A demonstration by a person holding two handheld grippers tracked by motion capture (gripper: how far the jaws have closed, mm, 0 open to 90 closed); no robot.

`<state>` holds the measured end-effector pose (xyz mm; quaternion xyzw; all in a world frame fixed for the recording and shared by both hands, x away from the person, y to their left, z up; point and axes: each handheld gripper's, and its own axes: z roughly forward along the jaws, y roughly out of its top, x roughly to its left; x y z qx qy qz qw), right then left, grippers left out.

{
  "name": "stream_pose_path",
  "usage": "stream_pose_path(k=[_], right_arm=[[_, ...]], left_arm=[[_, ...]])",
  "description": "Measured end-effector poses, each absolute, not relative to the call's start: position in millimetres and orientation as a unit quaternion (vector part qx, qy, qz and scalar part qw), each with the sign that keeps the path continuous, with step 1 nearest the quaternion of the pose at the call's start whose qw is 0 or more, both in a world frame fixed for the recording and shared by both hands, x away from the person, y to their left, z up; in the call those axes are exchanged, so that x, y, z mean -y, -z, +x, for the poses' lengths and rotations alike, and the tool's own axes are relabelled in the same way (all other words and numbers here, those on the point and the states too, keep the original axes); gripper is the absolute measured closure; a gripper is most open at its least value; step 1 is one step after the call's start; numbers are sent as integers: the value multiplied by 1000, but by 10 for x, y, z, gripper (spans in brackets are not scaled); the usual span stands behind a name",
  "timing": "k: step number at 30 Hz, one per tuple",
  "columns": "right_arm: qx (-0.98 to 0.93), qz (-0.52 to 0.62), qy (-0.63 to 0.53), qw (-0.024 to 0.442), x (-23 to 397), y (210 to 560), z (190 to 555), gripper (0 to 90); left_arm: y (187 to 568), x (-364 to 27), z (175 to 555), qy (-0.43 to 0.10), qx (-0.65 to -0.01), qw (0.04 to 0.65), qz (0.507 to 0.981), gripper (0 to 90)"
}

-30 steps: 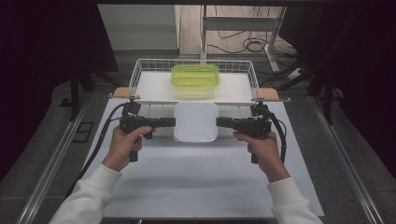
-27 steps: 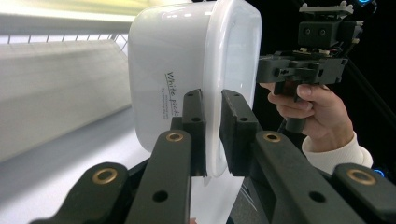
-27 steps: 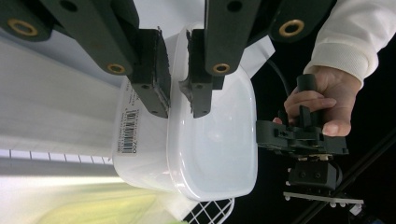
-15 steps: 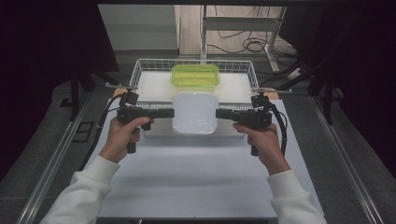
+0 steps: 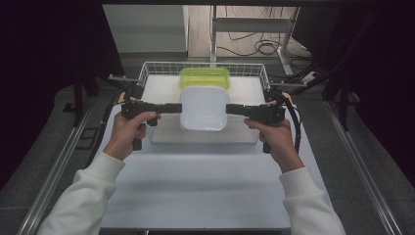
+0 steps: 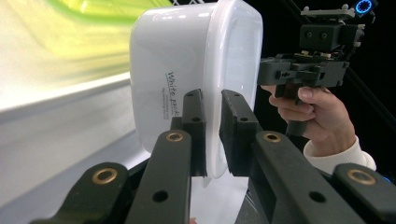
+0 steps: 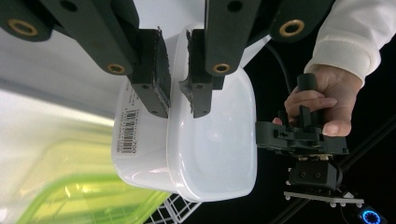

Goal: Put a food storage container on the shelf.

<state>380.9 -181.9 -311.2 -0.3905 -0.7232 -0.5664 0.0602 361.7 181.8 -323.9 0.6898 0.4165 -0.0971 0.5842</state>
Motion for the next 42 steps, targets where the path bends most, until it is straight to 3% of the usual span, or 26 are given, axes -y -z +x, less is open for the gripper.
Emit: stream_pose_path(k=[25,33,42], right_arm=[[722,-387,572,42,1695,2521,4423,783],[722,-402,561,50,1664,2524,4773,783],[708,-418,563,82,1685,2614,4970,784]], left_arm=[[2724,-1942,4265,87,-412,607,674,808],[2801,-1959,4646,102,-434,607,658,807],[2856,-1963,4747,122,-444,607,648,811]])
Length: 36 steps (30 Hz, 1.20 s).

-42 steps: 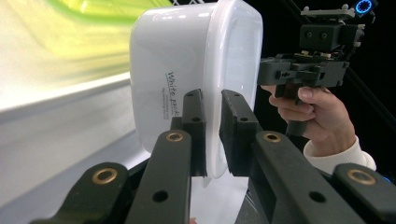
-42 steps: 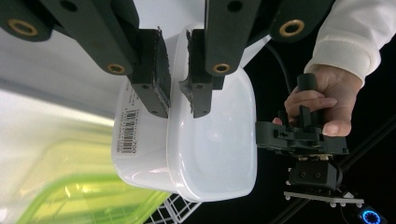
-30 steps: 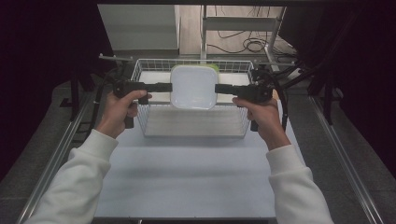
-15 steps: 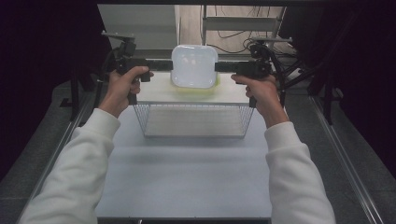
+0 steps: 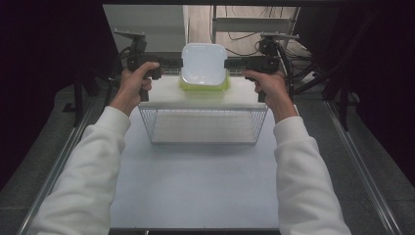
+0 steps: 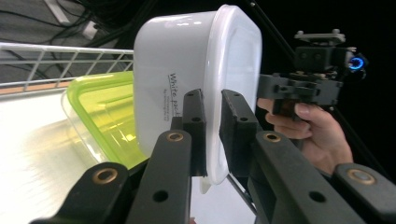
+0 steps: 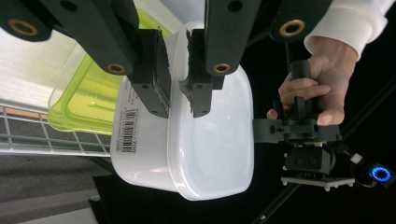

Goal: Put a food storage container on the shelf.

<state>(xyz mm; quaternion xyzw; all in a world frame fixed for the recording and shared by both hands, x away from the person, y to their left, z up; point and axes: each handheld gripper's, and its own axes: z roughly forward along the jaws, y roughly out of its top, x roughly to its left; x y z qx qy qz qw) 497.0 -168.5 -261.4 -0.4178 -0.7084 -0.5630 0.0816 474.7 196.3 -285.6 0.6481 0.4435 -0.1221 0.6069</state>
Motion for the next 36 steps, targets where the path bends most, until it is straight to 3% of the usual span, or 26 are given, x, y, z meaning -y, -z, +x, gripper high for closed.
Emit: stream_pose_path(k=[19,30,31,33,34,35,36], right_arm=[[661,-470,569,137,1670,2758,5272,716],[654,-476,568,151,1687,2811,5275,665],[657,-475,567,147,1686,2809,5270,646],[663,-468,573,116,1674,2770,5220,523],[663,-468,573,116,1674,2770,5220,523],[667,-463,577,90,1684,2727,5165,464],[667,-463,577,90,1684,2727,5165,464]], left_arm=[[2995,-1993,5045,173,-504,609,588,755],[3018,-1959,5034,171,-493,609,598,708],[3010,-1955,5024,167,-491,612,597,692],[2971,-1963,4988,147,-488,618,598,548],[2948,-1969,4967,133,-489,617,602,548],[2875,-1991,4896,95,-489,617,610,472],[2875,-1991,4896,95,-489,617,610,439]])
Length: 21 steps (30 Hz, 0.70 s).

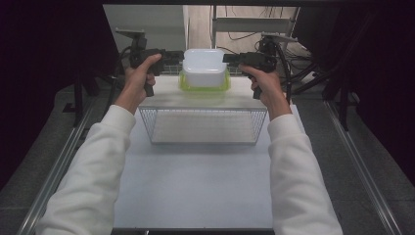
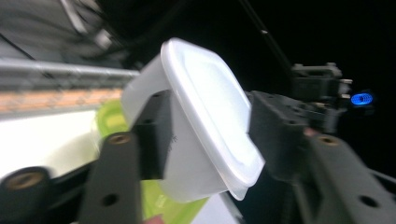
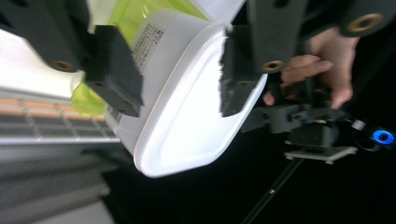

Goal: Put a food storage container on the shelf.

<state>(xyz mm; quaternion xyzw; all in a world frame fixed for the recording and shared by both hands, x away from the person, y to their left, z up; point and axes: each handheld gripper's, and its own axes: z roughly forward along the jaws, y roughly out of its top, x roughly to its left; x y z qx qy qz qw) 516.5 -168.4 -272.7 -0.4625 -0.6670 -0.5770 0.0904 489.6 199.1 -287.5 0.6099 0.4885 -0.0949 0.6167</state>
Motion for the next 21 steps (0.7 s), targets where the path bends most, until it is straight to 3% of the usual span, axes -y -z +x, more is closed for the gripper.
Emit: stream_pose_path(k=[1,4,12,21], right_arm=[[678,-451,577,62,1718,2669,5083,410],[685,-440,578,51,1762,2631,5004,380],[737,-392,550,-6,2003,2667,4415,319],[774,-356,522,-42,2245,2949,3778,303]], left_arm=[[2822,-2016,4821,73,-485,615,617,403],[2775,-2024,4708,52,-478,611,630,338],[2834,-2061,4043,0,-416,597,686,290],[3249,-2062,3335,-18,-390,567,725,265]])
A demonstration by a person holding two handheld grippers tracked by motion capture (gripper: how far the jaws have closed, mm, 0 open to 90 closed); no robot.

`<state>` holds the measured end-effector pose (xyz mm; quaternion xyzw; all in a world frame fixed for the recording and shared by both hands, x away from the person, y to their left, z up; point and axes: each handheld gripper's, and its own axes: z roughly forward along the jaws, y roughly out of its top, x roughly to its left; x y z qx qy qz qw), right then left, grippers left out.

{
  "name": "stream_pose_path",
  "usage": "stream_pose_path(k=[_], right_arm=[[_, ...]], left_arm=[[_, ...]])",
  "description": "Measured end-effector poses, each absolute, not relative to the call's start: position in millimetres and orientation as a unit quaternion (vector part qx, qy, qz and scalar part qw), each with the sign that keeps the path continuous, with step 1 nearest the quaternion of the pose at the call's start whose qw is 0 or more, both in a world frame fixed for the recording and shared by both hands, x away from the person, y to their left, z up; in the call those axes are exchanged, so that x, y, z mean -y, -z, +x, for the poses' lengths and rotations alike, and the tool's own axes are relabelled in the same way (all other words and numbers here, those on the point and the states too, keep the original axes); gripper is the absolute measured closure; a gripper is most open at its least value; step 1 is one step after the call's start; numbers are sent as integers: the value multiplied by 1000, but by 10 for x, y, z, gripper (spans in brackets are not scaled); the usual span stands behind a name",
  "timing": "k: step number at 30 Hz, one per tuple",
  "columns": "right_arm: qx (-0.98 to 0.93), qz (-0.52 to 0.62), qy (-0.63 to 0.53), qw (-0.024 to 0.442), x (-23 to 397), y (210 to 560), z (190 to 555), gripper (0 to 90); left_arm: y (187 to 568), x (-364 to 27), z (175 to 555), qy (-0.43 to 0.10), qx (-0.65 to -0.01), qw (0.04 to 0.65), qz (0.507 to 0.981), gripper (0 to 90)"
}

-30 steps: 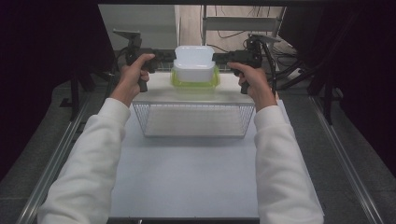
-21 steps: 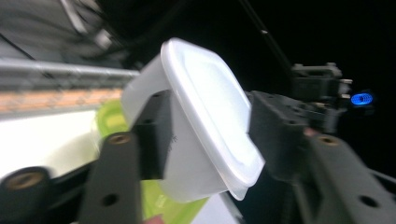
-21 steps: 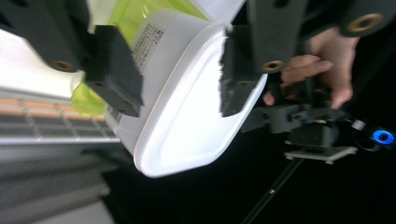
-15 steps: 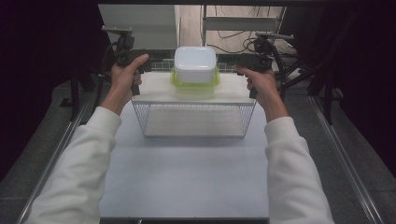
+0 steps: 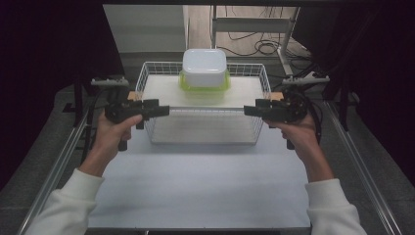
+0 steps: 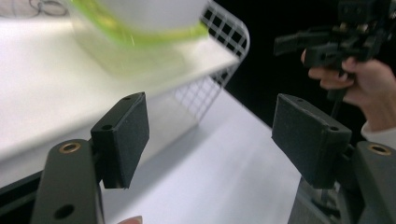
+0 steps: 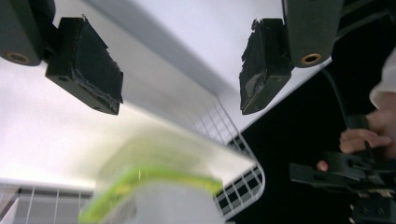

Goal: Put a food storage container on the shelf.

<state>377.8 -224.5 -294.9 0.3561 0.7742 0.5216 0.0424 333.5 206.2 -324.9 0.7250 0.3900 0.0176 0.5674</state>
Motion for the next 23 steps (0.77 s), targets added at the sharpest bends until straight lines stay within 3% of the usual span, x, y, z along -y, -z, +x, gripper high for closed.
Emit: stream_pose_path(k=[4,12,23], right_arm=[[-783,353,-510,51,2293,3091,3631,303],[-805,363,-468,38,2420,3749,3345,303],[-802,361,-473,40,2441,3884,3287,295]], left_arm=[[3422,-2018,3168,-26,-385,547,743,261],[3881,-1957,2948,-19,-393,511,765,256],[4082,-1928,2919,-22,-396,502,769,256]])
